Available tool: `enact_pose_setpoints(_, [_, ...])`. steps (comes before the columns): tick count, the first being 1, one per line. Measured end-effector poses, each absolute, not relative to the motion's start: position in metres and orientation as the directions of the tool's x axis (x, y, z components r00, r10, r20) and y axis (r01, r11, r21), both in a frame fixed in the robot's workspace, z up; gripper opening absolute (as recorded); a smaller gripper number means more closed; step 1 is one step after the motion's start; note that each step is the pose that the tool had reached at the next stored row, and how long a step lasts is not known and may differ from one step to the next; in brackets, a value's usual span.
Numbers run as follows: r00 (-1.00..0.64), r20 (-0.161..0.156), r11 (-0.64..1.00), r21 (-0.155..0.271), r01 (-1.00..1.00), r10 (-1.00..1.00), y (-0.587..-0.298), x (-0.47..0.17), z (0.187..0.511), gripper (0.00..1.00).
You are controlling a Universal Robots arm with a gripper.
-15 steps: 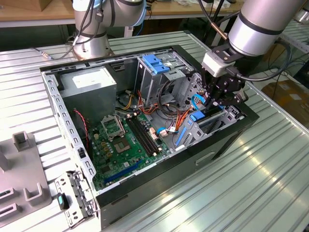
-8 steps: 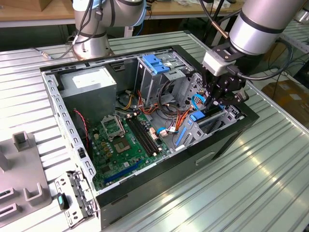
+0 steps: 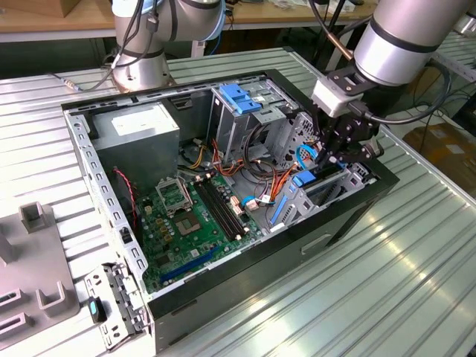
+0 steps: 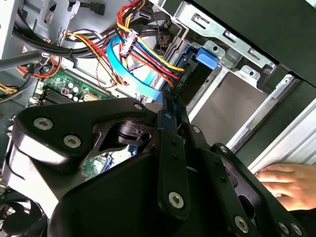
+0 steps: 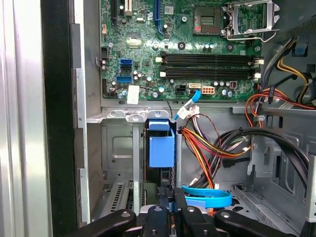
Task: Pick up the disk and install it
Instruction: 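Insert the second disk wire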
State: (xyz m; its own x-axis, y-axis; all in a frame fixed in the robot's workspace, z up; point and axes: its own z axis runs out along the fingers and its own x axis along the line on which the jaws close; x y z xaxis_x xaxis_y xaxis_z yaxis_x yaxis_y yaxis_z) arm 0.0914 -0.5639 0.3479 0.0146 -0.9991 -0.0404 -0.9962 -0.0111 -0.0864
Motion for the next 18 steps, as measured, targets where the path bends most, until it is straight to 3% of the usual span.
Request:
enact_pose_setpoints(14, [0.015,-0.045,-0.011,-0.087,-0.996,-0.999,-0.564,0.091,0.340,0.16])
enact_pose_setpoints(16, [0.015,-0.045,-0.011,-0.087,-0.996,-0.999,-0.564,0.091,0.343,0.24])
enact_pose_setpoints(18, [0.015,-0.044,-0.011,-0.087,-0.996,-0.999,-0.564,0.091,0.356,0.24])
